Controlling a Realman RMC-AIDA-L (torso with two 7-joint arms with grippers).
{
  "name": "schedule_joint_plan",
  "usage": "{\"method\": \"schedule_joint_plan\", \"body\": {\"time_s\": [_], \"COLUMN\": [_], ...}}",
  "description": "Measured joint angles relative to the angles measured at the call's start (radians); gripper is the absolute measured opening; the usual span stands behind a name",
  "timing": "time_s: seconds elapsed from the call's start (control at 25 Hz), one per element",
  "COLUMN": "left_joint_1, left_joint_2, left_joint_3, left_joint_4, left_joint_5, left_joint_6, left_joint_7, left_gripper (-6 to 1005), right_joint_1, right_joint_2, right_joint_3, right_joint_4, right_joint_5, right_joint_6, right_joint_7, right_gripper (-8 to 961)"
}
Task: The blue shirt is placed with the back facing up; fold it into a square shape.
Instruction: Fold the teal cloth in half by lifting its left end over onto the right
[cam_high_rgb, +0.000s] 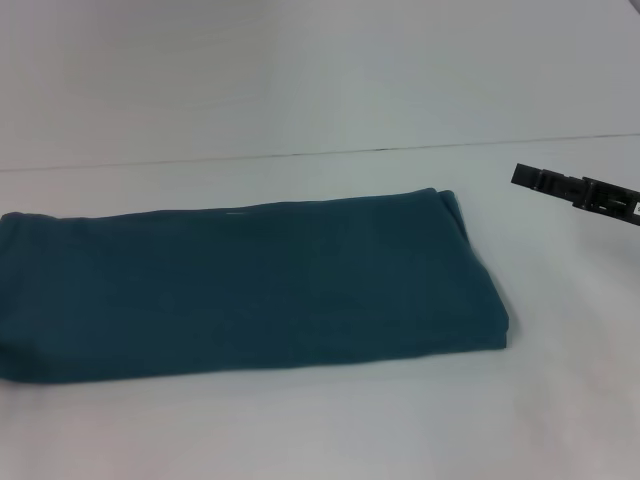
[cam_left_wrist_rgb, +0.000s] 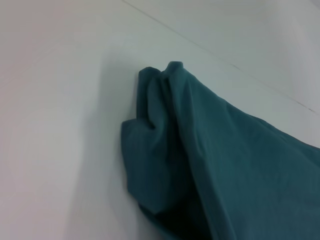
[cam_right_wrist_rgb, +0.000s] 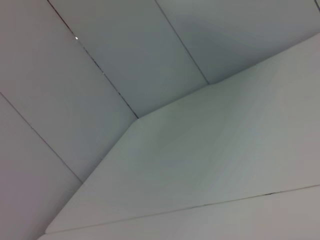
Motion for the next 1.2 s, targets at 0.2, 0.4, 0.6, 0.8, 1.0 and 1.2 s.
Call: {"method": "schedule_joint_plan", "body": {"time_s": [0.2,0.4,0.6,0.8,1.0,1.2], "left_joint_1": [0.007,0.009,0.0,-0.003,-0.015,-0.07], "left_joint_2": [0.014,0.026,0.043,0.056,0.052,0.0], "left_joint_3": [-0.004,-0.01,-0.05,-0.101,-0.098,-0.042], "left_joint_4": [0.014,0.018,0.025,0.037,0.037,0.037], "left_joint_5": [0.005,0.008,0.067,0.082,-0.002,-0.252], "left_joint_6": [0.027,0.036,0.025,0.032,0.113,0.284], "left_joint_7": [0.01,0.022,0.027,0.039,0.042,0.054], "left_gripper": [29,29,30,30,30,30], "right_joint_1": [0.001,0.0,0.002,0.003,0.003,0.004], "right_joint_2": [-0.002,-0.003,-0.003,-0.003,-0.003,-0.005], "right_joint_3": [-0.001,-0.001,-0.004,-0.006,-0.005,-0.007], "right_joint_4": [0.0,0.001,0.002,0.002,0.001,0.002], "right_joint_5": [0.0,0.0,0.0,0.0,0.0,0.0], "right_joint_6": [0.0,0.0,0.001,0.002,0.002,0.001], "right_joint_7": [0.0,0.0,0.002,0.002,0.001,-0.007], "right_gripper": [717,717,717,717,717,717]}}
